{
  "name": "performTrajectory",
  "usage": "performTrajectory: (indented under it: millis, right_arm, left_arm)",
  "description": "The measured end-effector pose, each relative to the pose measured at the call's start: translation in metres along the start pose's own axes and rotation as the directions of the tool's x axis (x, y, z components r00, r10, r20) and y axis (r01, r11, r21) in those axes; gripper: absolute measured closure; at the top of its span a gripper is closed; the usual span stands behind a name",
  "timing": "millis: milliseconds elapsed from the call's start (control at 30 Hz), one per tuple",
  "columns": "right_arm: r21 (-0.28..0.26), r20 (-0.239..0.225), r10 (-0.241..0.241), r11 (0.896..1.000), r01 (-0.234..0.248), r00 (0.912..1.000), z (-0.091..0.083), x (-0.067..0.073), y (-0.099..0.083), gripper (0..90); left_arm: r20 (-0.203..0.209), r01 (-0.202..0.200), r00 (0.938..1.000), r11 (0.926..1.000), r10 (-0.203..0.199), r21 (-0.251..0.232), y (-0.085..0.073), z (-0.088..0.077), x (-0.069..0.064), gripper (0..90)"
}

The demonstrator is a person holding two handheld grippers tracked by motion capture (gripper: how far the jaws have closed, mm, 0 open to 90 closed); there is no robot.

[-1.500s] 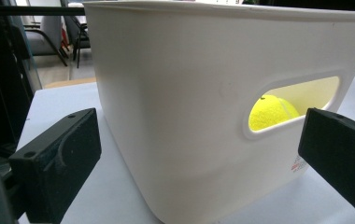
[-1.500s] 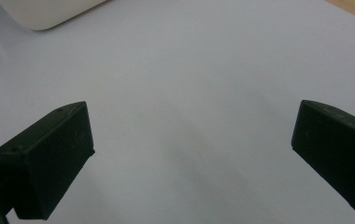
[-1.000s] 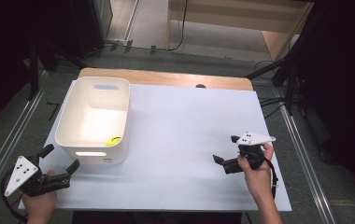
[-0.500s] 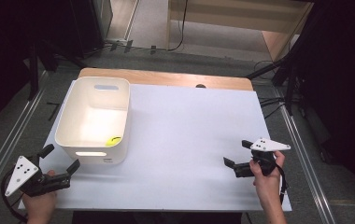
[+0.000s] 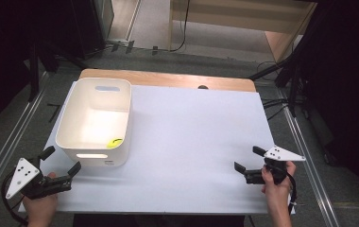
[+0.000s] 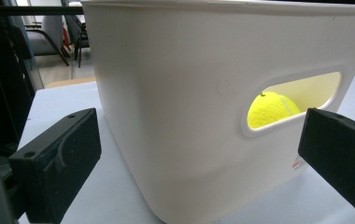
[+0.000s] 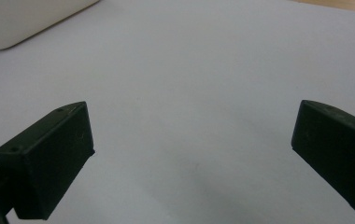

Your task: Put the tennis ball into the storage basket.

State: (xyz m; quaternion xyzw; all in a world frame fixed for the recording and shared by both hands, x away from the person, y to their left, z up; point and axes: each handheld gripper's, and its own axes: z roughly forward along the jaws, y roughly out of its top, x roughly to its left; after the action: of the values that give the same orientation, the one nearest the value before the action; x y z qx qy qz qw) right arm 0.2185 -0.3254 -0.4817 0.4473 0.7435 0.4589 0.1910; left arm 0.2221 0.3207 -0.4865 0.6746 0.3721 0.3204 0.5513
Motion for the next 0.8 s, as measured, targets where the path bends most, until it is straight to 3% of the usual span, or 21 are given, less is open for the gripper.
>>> performTrajectory:
  millis: [300, 533, 700, 800]
  right_arm:
    - [-0.053, 0.019, 0.037, 0.998, -0.036, 0.9991, -0.009, -0.007, -0.016, 0.0]
    - [-0.13, 0.028, 0.068, 0.989, -0.063, 0.9973, -0.017, -0.01, -0.032, 0.0]
    - [-0.161, 0.059, 0.044, 0.986, -0.033, 0.9973, -0.025, -0.011, -0.038, 0.0]
    - [-0.188, 0.049, 0.041, 0.982, -0.031, 0.9979, -0.029, -0.014, -0.042, 0.0]
  left_arm:
    - [0.001, 0.0, 1.0, 1.0, 0.0, -0.002, 0.0, 0.0, 0.0, 0.0]
    - [0.004, 0.005, 1.0, 1.0, -0.005, -0.005, 0.0, -0.001, 0.001, 0.0]
    - [0.006, 0.028, 0.9996, 0.9995, -0.028, -0.013, 0.0, -0.001, 0.004, 0.0]
    - [0.004, 0.036, 0.9993, 0.9992, -0.036, -0.016, 0.0, -0.002, 0.004, 0.0]
